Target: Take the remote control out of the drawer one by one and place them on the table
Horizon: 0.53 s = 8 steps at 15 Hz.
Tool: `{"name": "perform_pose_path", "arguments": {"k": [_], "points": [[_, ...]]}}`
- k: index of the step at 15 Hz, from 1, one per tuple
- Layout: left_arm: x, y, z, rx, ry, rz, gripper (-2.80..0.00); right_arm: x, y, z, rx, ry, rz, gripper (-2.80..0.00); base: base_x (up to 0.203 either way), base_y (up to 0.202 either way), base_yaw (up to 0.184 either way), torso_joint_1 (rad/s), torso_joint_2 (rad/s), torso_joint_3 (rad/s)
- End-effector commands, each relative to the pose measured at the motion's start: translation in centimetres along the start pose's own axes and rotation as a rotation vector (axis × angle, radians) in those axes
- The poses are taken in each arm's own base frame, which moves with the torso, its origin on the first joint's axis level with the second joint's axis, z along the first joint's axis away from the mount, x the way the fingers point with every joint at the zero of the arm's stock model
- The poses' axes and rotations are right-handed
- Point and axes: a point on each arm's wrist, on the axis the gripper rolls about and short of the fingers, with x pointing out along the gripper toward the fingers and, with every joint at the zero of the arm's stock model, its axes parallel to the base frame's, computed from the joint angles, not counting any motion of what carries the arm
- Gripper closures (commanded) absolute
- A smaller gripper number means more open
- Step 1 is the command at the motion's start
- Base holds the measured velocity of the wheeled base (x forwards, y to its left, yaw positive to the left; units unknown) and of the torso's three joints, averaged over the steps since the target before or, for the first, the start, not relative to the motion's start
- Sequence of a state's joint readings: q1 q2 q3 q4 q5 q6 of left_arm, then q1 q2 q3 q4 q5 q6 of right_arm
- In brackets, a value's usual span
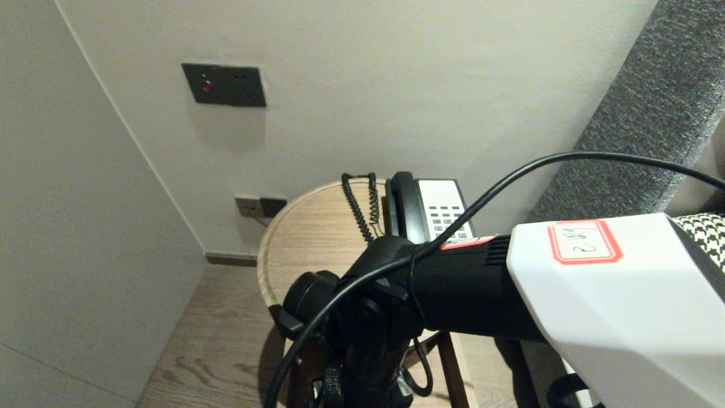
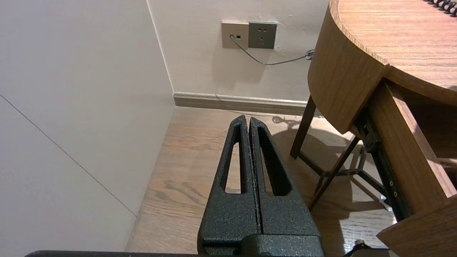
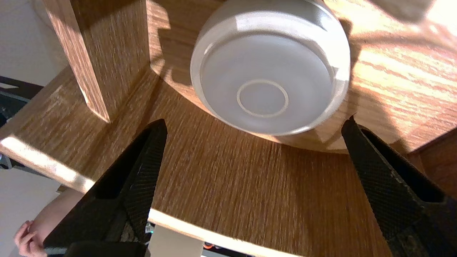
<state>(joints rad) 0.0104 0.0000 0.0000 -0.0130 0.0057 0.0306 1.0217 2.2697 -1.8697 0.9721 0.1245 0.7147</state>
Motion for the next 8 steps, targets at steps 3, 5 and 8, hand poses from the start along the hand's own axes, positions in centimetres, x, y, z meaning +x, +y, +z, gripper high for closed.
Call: {"name": "perform_pose_path", "arguments": {"k": [3,5,8], "points": [[0.0,0.0,0.0,0.000,-0.004,0.001,0.00,0.9,0.0,0.3,0.006,0.007,-0.023,-2.80,0.000,0.000,0.000,0.000,0.00,0.000],[0.0,0.0,0.0,0.000,-0.004,0.001,0.00,1.3,0.0,0.5,0.008,0.010,-0.030,-2.80,0.000,0.000,0.000,0.000,0.00,0.000],[0.0,0.0,0.0,0.000,-0.004,0.001,0.00,1.6,0.2,0.8,0.009,0.005,-0.026,-2.80,0.000,0.000,0.000,0.000,0.00,0.000]]}}
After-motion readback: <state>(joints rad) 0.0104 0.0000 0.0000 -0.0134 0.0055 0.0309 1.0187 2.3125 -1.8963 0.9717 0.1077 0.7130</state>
